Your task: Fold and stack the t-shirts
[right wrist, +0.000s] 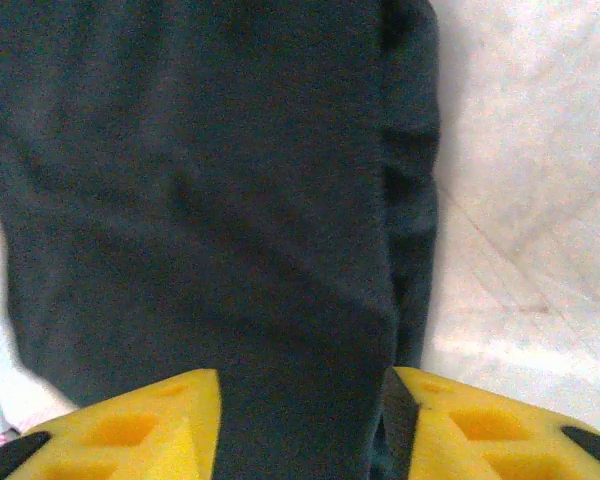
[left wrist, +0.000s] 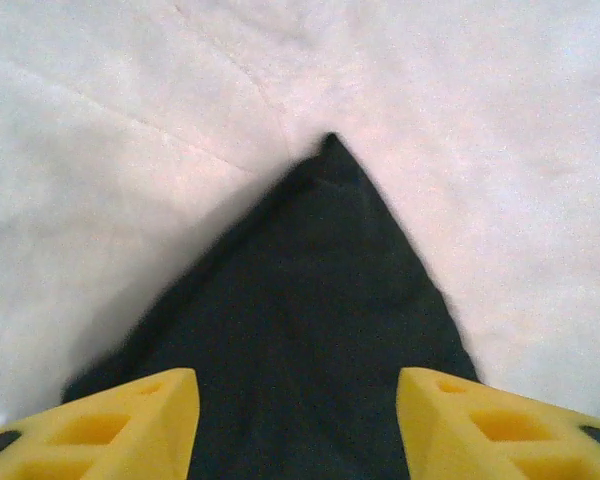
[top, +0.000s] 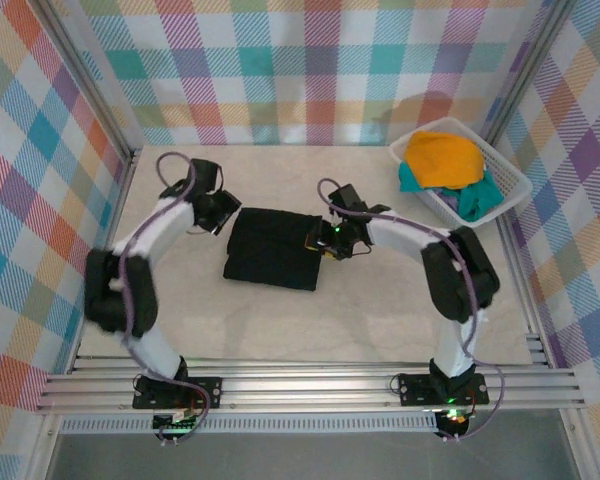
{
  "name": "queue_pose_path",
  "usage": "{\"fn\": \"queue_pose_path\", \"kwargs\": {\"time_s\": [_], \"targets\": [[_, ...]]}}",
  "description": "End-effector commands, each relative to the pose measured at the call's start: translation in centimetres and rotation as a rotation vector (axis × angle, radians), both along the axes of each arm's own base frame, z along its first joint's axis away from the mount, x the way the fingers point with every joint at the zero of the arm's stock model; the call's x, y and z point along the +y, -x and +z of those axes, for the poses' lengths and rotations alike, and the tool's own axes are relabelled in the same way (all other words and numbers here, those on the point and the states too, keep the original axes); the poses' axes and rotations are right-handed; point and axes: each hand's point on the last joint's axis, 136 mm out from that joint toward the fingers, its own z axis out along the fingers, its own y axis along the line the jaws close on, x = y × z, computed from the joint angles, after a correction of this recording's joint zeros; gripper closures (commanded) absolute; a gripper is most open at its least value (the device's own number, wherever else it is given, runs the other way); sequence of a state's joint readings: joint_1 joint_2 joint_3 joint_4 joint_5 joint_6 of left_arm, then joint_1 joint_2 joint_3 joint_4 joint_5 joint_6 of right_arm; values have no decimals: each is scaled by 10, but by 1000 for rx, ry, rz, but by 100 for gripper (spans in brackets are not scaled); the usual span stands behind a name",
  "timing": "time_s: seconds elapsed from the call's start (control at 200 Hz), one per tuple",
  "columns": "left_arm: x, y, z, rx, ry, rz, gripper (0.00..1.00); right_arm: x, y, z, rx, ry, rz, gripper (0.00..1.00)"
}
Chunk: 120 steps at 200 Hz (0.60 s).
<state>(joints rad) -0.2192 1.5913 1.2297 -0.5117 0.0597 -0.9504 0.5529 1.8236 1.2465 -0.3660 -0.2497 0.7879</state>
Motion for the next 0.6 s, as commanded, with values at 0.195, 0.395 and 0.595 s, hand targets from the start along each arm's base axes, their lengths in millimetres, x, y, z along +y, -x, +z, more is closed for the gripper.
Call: {"fn": "queue_pose_path", "kwargs": {"time_s": [0.195,0.395,0.595], "targets": [[-94,123,-53,-137,426,295,26,10,40,87,-120,-391,12,30],[-116,106,-77,-127,473,292,22,3,61,100,-111,-524,-45,30],[-118,93,-82,-199,520,302,29,-2,73,104,-113,-494,-8,30]]}}
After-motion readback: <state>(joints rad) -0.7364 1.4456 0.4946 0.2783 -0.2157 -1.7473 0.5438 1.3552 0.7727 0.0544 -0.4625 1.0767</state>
